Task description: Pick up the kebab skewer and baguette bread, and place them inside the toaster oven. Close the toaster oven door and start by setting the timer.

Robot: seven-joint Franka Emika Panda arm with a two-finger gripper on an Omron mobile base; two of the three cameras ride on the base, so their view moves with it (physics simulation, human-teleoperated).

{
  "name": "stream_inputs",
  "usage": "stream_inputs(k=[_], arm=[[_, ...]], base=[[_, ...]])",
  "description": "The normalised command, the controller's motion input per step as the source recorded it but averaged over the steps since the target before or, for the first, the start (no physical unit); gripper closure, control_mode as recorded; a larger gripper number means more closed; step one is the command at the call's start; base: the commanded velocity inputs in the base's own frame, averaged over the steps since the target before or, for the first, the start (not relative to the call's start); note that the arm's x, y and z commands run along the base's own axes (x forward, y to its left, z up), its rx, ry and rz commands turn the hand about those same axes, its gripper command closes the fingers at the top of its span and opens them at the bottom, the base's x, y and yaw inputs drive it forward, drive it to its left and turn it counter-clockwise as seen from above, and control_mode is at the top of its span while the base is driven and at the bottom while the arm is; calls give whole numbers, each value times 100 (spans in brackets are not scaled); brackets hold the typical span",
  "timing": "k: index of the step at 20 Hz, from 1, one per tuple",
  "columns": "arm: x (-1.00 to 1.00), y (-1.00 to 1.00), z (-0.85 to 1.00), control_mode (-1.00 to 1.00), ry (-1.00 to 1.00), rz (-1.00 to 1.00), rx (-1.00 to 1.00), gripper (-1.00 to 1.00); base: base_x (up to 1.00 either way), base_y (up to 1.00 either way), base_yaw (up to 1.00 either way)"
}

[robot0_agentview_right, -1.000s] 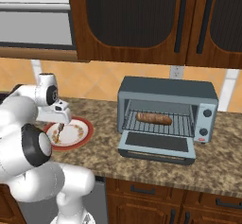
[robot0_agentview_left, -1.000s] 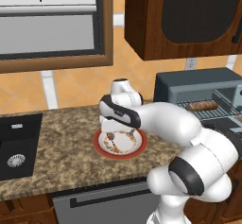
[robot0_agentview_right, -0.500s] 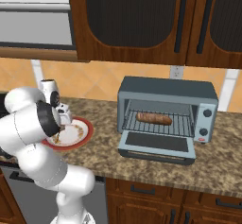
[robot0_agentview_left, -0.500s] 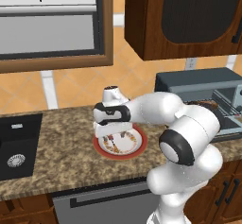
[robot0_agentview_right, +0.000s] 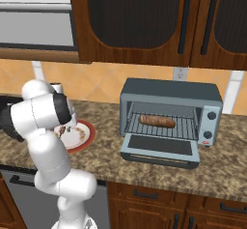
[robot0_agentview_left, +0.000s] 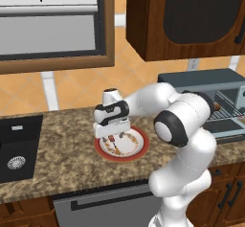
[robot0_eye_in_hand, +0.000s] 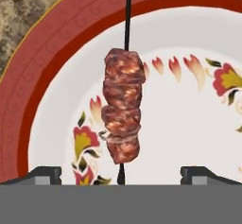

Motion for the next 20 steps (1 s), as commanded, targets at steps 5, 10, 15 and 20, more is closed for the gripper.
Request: stream_inputs(k=[5,10,15,20], arm=[[22,0,-33,-100,0,0,0,-100],[19,1,-28,-100,0,0,0,-100],[1,0,-7,-100,0,0,0,-100],[0,0,0,-100,0,0,0,-100]], base=[[0,0,0],[0,0,0],[0,0,0],[0,0,0]])
